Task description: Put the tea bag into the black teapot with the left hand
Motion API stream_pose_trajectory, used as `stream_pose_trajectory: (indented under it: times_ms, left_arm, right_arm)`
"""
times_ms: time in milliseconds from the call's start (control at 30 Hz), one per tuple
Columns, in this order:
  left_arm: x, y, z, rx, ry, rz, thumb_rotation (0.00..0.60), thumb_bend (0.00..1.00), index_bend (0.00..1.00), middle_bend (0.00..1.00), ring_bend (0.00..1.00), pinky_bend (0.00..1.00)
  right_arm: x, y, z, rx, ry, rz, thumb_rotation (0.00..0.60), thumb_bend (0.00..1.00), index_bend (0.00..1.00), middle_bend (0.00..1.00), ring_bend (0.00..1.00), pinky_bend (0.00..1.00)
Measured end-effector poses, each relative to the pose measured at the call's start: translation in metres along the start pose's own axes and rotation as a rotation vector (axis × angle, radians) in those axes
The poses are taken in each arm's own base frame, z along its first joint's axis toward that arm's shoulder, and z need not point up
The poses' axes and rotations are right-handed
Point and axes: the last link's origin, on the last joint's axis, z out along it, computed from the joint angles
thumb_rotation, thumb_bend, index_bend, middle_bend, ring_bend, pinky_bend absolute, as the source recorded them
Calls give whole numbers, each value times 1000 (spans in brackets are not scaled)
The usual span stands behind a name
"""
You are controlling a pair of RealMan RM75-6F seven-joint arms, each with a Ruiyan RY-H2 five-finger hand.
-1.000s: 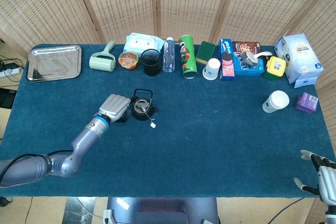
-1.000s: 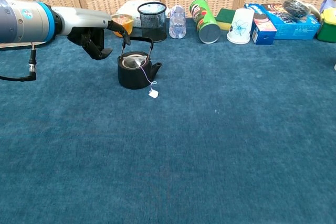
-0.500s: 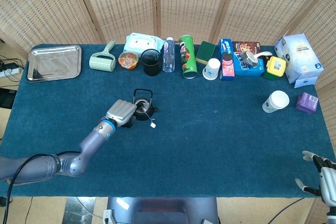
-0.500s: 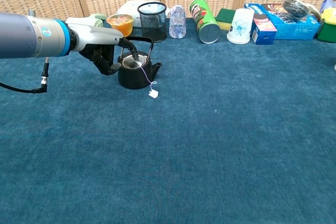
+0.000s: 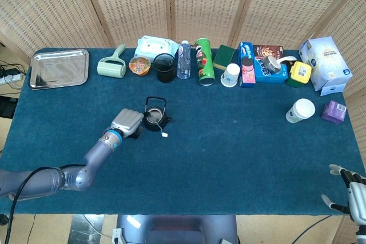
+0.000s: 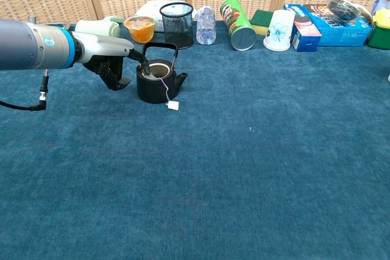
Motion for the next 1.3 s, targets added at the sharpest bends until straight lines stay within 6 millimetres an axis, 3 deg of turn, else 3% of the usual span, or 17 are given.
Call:
stream_pose_trajectory:
  times_ms: [400,667,833,1133,1300]
  left_arm:
    - [21,-2,-28,-50,144,-59,600,646,185,1000,1000,946]
    - [24,-27,-70,-37,305,-120,600,640,186,1000,990,903]
    - [17,-52,-104,11,402,-163,600,630,186,990,912,878]
    - [-15,-99,-181,159,558,-254,600,543,186,696,649,661]
    - [-35,-114,-217,233,613,-282,600,454,186,569,528,584]
  right_arm:
    - [1,-6,3,22,0,-9,600,239,231,332,280,249]
    - [3,-11,8,45,1,-21,600,238,231,332,280,250]
    - [5,-14,12,59,7,-28,600,238,231,331,280,250]
    - [10,-22,18,85,30,-41,600,238,232,331,280,248]
    - [12,-26,19,101,42,-49,600,238,232,332,276,237]
